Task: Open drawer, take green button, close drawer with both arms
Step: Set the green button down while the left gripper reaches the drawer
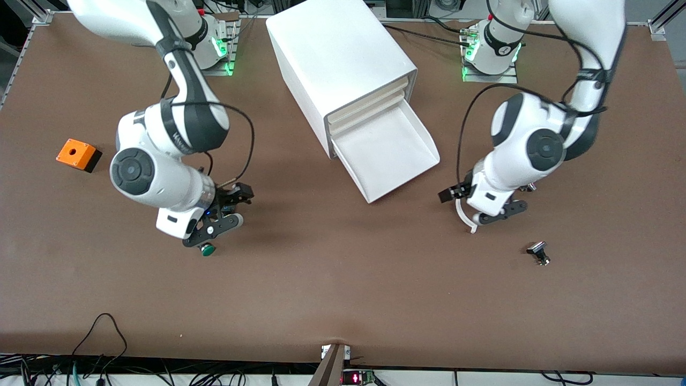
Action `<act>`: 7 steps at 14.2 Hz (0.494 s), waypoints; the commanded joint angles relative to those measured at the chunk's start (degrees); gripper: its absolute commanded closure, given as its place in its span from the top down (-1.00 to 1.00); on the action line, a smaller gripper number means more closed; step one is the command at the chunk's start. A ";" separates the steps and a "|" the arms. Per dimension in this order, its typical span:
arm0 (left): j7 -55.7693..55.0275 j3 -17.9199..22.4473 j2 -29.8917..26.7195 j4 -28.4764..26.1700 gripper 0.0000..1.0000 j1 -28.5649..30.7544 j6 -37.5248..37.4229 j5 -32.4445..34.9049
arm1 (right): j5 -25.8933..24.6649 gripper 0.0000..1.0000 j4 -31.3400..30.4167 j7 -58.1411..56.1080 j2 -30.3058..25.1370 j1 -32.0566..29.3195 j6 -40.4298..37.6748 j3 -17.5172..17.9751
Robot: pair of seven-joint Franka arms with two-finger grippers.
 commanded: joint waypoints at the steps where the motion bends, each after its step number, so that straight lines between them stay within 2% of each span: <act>1: -3.94 -0.37 2.11 -1.97 1.00 -1.66 4.81 -0.17 | 0.21 0.99 0.23 13.60 -2.36 -0.24 -4.92 -0.40; 3: -7.36 -0.37 4.75 -2.32 1.00 -3.76 8.49 -0.17 | -0.15 0.99 -0.03 13.81 -4.20 -1.72 -6.77 -0.92; 5: -9.74 -0.28 6.60 -2.23 1.00 -5.70 9.39 0.00 | -0.50 0.99 -1.43 13.89 -6.31 -4.88 -6.96 -0.92; 7: -10.01 -0.37 6.78 -3.10 1.00 -7.10 9.48 0.00 | -2.94 0.99 -1.97 13.54 -7.81 -9.01 -7.13 -0.84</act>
